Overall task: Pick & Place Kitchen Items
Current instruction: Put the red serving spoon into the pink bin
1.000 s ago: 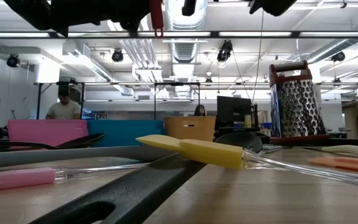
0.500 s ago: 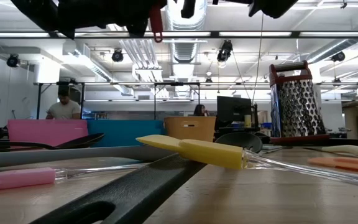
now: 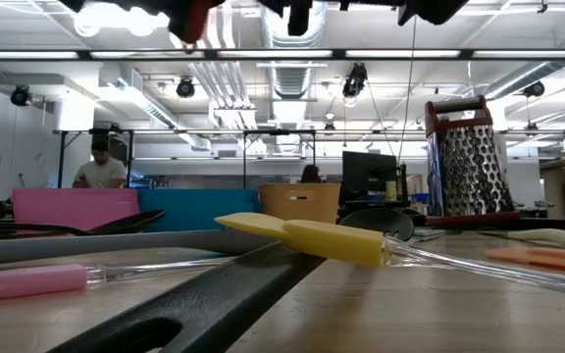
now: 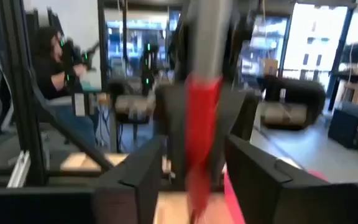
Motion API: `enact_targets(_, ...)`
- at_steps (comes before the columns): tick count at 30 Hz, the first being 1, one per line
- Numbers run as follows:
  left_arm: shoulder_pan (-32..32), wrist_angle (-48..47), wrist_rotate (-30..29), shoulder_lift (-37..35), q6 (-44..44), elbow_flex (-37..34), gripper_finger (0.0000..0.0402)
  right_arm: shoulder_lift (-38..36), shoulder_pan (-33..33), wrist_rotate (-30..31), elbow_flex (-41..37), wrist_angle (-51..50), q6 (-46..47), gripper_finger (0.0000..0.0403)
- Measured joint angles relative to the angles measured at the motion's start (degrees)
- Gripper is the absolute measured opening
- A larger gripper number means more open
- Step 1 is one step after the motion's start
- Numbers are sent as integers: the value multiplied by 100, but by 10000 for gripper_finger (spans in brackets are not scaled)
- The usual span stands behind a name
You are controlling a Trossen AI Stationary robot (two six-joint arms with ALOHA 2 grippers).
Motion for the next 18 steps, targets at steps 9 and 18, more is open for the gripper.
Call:
enact_targets(9,0,-3765,-2606,-832,-797,1462,61,-296,2,194,0,-1792,595,222)
enact_targets(18,80,-6629,-4614,-860,-2262,2718,61,-644,2,1941,0,-4073,1540,204)
